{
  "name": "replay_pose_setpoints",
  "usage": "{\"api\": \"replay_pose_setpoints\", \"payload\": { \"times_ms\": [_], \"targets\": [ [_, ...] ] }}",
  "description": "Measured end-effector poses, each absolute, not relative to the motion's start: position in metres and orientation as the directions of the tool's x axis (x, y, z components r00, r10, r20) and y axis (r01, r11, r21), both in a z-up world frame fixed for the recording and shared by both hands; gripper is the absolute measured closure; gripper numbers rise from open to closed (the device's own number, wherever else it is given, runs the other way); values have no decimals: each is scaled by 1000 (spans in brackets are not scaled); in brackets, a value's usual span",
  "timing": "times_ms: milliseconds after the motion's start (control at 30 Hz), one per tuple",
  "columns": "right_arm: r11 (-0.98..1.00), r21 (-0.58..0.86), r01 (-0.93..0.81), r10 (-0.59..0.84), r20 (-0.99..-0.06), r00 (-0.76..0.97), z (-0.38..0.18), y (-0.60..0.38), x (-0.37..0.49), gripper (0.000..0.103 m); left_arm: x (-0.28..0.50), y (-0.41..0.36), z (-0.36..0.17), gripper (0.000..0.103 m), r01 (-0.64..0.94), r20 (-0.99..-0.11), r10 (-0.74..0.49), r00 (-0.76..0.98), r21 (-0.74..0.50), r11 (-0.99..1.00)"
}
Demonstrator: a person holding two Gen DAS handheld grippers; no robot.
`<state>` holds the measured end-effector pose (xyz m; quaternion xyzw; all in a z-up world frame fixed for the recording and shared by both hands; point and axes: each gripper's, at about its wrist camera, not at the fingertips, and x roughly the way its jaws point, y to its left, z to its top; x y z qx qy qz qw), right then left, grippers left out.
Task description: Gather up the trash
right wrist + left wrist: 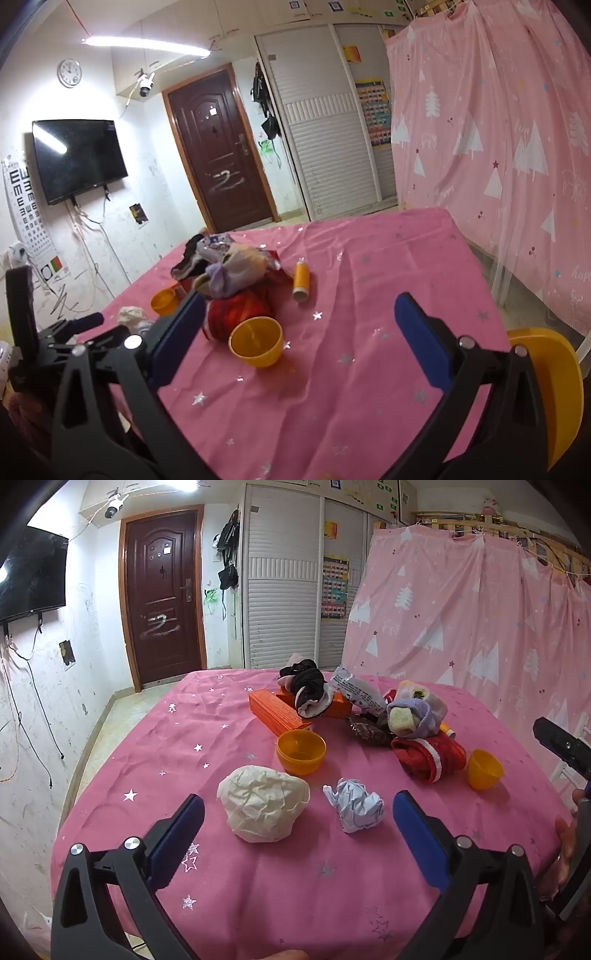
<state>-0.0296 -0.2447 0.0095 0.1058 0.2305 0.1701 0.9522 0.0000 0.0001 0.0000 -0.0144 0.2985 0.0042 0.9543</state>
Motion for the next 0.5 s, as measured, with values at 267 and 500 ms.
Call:
{"api": "replay_pose_setpoints", "payload": {
  "times_ms": [267, 500],
  "targets": [
    [920, 270, -284, 374, -394, 839, 11, -244, -31, 4, -3, 0, 0, 8, -10, -566, -7, 825, -27, 1000],
    [922, 267, -281, 370, -392, 842, 11, -244, -31, 4, -1, 0, 2, 8, -16, -568, 1, 823, -21, 1000]
  ]
}}
